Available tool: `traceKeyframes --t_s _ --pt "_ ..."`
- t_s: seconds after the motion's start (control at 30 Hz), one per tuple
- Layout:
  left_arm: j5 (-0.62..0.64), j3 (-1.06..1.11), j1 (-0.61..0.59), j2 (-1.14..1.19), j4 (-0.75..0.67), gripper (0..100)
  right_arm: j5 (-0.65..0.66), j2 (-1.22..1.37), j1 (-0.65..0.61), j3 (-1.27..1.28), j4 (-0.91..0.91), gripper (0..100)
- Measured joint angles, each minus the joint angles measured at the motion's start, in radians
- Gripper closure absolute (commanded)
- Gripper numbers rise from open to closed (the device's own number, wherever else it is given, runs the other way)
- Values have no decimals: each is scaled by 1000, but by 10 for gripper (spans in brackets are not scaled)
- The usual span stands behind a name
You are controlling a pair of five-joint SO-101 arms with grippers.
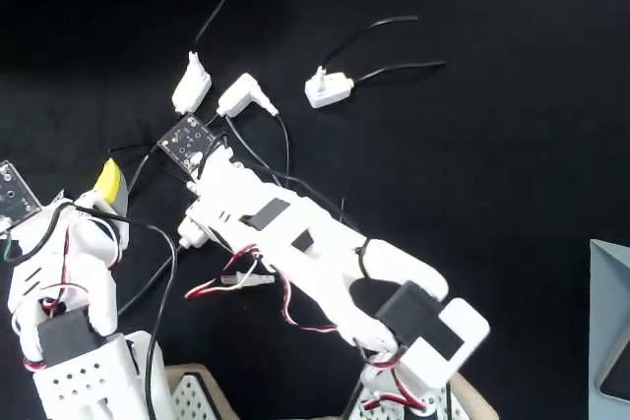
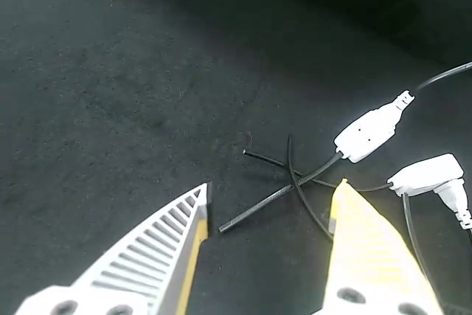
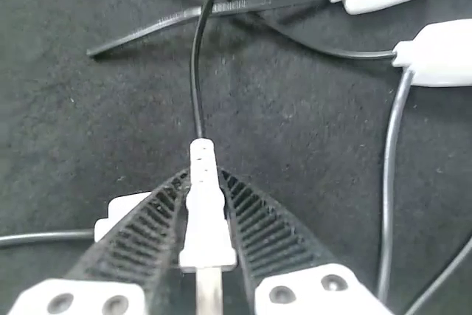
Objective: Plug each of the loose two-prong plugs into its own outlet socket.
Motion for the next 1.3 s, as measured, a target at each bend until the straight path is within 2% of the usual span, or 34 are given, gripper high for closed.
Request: traceKeyframes --t_s 0.33,0.47,0.63,0.8,0.9,1.3 --pt "0 8 18 0 0 736 0 -292 0 140 2 987" --pt "0 8 18 0 0 736 0 -311 0 204 9 986" --pt "0 8 18 0 0 736 0 -319 37 199 236 968" --pt "0 8 18 0 0 736 2 -321 51 71 606 813" --pt "0 8 18 0 0 736 2 -321 51 18 767 839" --pt "0 8 18 0 0 736 48 -258 51 2 829 861"
